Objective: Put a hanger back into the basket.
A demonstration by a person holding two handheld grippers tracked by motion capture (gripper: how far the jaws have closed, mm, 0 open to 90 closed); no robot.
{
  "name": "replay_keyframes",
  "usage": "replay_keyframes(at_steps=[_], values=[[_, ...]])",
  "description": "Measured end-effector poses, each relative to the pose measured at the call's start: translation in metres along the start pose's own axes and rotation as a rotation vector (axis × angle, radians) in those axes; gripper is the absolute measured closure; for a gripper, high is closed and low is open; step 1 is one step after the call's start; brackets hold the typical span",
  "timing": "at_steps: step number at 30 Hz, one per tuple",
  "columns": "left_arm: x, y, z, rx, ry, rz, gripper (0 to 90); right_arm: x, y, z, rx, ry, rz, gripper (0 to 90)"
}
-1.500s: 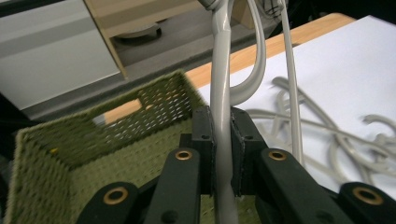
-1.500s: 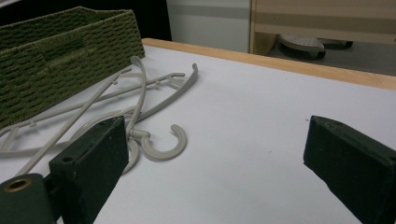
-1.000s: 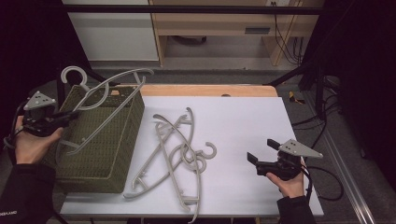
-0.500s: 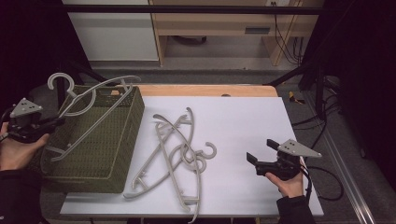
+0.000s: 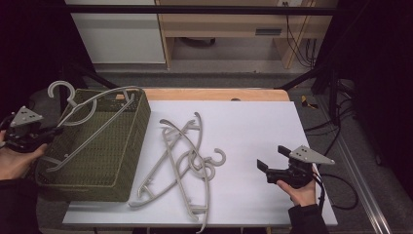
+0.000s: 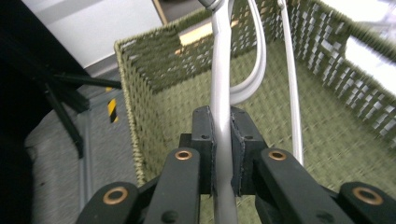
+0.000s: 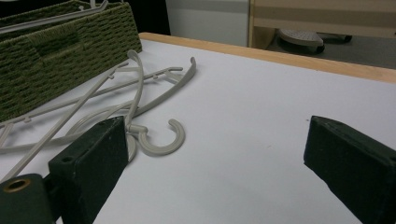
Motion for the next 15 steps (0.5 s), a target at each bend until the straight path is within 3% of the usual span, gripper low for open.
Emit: replay_keyframes(at_steps=[7,11,15], values=[[0.004,-0.004,0.01,-0.013,-0.007,0.001,81.6,0.0,0.0,0.0,0.007,-0.001,0.003,6.6],[0.009,-0.004,0.022,0.015,-0.067,-0.02,81.6,0.001,0.0,0.001,0.002,-0.004,0.0,6.6],[0.018,0.004,0.025,0.008,-0.069,0.01,81.5,0.002,-0.001,0.002,0.001,-0.007,0.002,6.5]])
Point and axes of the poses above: each handheld gripper's, and its own axes: x roughly forward along the jaws, z roughly out of its underside, y roughly to its right, the point moved 10 cm from there along x, roughly forward along the jaws, and after that the axes turned 5 degrees about y, right-handed, at the moved point
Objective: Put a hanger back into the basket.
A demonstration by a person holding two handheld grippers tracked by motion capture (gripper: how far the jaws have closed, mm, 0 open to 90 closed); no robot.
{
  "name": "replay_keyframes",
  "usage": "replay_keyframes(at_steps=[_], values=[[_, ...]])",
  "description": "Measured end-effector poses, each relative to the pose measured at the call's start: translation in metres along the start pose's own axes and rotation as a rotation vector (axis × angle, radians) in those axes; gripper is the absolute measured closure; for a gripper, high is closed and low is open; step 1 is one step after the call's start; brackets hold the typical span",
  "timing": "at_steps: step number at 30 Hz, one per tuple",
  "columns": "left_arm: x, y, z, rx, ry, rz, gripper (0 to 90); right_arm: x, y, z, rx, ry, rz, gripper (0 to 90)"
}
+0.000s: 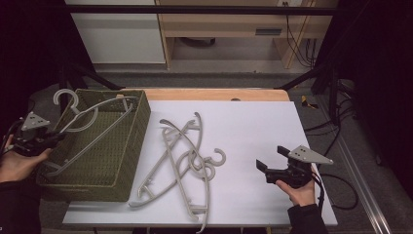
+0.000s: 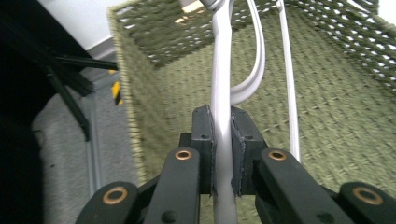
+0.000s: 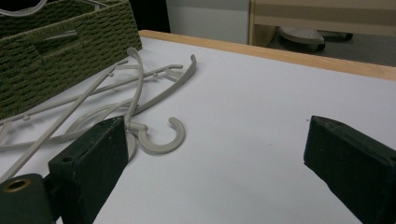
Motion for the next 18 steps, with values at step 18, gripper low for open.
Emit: replay_keyframes(at_steps=[18], values=[[0.021,0.017,0.019,-0.108,-0.112,0.029,73.8,-0.002,-0.002,-0.002,-0.012,-0.005,-0.001,6.9]])
Point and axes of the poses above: each handheld gripper's, and its own axes: x roughly forward along the jaws, z roughly out of its underside, y roughly to its right, the point moved 10 cm from there along x, roughly forward along the jaws, and after that the axes turned 5 degrees about y, right-handed, at the moved point
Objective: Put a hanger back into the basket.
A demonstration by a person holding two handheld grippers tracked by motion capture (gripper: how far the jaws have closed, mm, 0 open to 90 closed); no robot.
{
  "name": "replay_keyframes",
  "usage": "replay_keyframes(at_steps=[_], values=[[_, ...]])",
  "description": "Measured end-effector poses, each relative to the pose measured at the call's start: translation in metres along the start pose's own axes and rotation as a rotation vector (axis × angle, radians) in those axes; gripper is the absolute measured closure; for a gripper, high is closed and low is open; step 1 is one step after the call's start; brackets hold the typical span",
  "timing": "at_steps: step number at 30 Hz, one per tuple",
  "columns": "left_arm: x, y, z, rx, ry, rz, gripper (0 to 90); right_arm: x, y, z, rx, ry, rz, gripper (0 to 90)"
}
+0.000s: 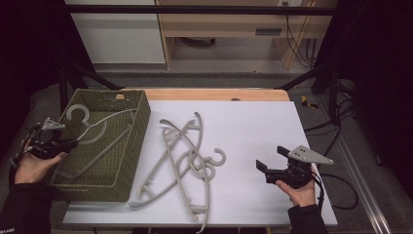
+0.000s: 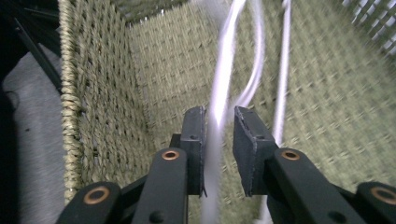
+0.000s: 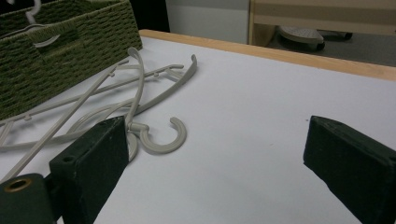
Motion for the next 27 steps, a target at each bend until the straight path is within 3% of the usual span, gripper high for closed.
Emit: replay_keyframes(at_steps=[5,12,16,19,22,27], values=[[-0.017,0.017,-0.017,-0.012,0.111,0.041,64.2,-0.001,-0.002,-0.002,0.001,0.002,0.004,6.7],[-0.047,0.064,-0.049,-0.034,0.344,0.128,43.0,-0.002,-0.005,-0.006,0.004,0.008,0.0,6.3],[-0.059,0.102,-0.062,-0.081,0.445,0.238,28.6,-0.003,-0.008,-0.009,0.011,0.011,-0.001,6.3],[-0.064,0.126,-0.066,-0.077,0.481,0.278,21.6,-0.003,-0.01,-0.01,0.011,0.008,-0.002,6.4],[-0.067,0.153,-0.066,-0.048,0.501,0.311,16.3,-0.003,-0.013,-0.012,0.016,0.0,0.001,6.3],[-0.064,0.183,-0.062,-0.033,0.516,0.355,11.7,-0.001,-0.02,-0.012,0.018,-0.023,-0.012,6.2]])
Point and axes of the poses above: each handheld gripper's, and its own axes: x roughly forward along the jaws, z roughly out of its underside, y roughly to its right, the point moved 10 cm from there along x, roughly forward along the jaws, and after that the axes turned 5 degrees about y, right-handed, at the moved point
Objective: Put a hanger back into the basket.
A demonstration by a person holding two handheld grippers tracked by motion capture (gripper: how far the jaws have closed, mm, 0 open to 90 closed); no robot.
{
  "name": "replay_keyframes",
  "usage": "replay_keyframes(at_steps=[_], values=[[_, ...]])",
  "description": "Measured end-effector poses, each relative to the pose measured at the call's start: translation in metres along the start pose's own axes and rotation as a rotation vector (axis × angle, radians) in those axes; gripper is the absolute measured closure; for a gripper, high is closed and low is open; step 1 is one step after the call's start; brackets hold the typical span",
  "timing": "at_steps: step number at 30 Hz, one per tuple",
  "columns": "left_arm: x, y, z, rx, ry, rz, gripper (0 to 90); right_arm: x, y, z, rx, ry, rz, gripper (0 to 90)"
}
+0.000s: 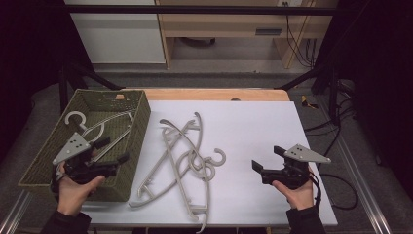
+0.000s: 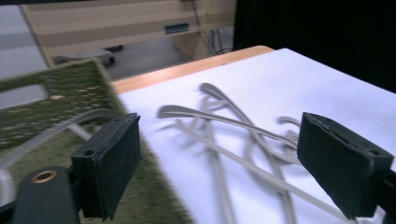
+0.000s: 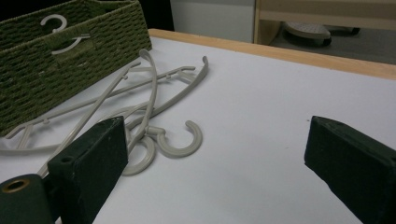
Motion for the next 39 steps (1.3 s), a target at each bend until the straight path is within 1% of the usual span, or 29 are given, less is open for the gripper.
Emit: replay_keyframes(at_steps=[2,4,5,7,9,13,15,18,20,22,23,24,25,27,28,30,31,32,34,35,36,37,39], values=[[0.005,0.007,0.007,0.009,-0.017,0.012,11.2,0.002,-0.004,0.001,0.0,-0.012,-0.008,6.2],[0.006,0.012,0.01,0.006,-0.013,0.016,10.5,0.004,-0.007,0.002,-0.002,-0.022,-0.015,6.4],[0.007,0.017,0.012,0.011,-0.013,0.03,10.6,0.004,-0.009,0.003,-0.001,-0.027,-0.022,6.4],[0.008,0.022,0.017,0.025,-0.029,0.042,9.7,0.007,-0.015,0.003,0.005,-0.028,-0.036,6.3],[0.009,0.023,0.019,0.025,-0.036,0.045,9.5,0.01,-0.02,0.004,-0.001,-0.034,-0.046,6.4],[0.009,0.024,0.021,0.016,-0.043,0.053,9.2,0.017,-0.033,0.01,-0.016,-0.067,-0.072,6.6],[0.008,0.023,0.021,0.024,-0.045,0.049,9.0,0.023,-0.041,0.013,-0.021,-0.092,-0.08,7.3],[0.006,0.022,0.019,0.022,-0.034,0.041,9.1,0.033,-0.055,0.021,-0.04,-0.147,-0.086,8.2],[0.005,0.022,0.018,0.023,-0.027,0.041,9.1,0.04,-0.064,0.026,-0.043,-0.172,-0.09,8.6],[0.005,0.022,0.017,0.027,-0.026,0.041,9.0,0.046,-0.072,0.029,-0.058,-0.191,-0.103,9.5],[0.005,0.021,0.017,0.03,-0.026,0.039,8.9,0.05,-0.077,0.033,-0.058,-0.21,-0.109,9.9],[0.005,0.021,0.018,0.031,-0.029,0.039,8.8,0.052,-0.08,0.035,-0.059,-0.219,-0.114,10.6],[0.005,0.02,0.018,0.028,-0.026,0.038,8.6,0.056,-0.085,0.039,-0.064,-0.241,-0.119,11.8],[0.005,0.019,0.018,0.026,-0.022,0.036,8.6,0.061,-0.089,0.044,-0.064,-0.27,-0.116,13.4],[0.005,0.018,0.018,0.027,-0.025,0.034,8.6,0.064,-0.092,0.048,-0.065,-0.287,-0.123,14.8],[0.005,0.017,0.018,0.027,-0.025,0.032,8.5,0.069,-0.095,0.054,-0.063,-0.318,-0.118,17.1],[0.005,0.016,0.018,0.027,-0.026,0.029,8.5,0.072,-0.099,0.058,-0.057,-0.34,-0.126,19.7],[0.004,0.016,0.018,0.025,-0.027,0.029,8.4,0.075,-0.1,0.062,-0.067,-0.352,-0.129,22.6],[0.004,0.015,0.018,0.024,-0.026,0.026,8.3,0.08,-0.106,0.069,-0.055,-0.383,-0.128,25.4],[0.004,0.015,0.018,0.025,-0.026,0.025,8.3,0.083,-0.107,0.071,-0.062,-0.393,-0.132,27.7],[0.004,0.015,0.017,0.024,-0.025,0.025,8.3,0.086,-0.111,0.076,-0.056,-0.417,-0.127,29.6],[0.003,0.015,0.017,0.026,-0.024,0.024,8.3,0.088,-0.114,0.079,-0.064,-0.428,-0.133,30.5],[0.002,0.014,0.017,0.024,-0.022,0.023,8.3,0.094,-0.122,0.089,-0.062,-0.463,-0.138,34.8]])
Point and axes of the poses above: each handheld gripper's, and its own axes: x roughly forward along the jaws, z roughly out of its underside, y roughly to its right, the point moved 10 cm from there along x, roughly forward along the jaws, and after that the axes turned 5 degrees about y, right-handed, at the moved point
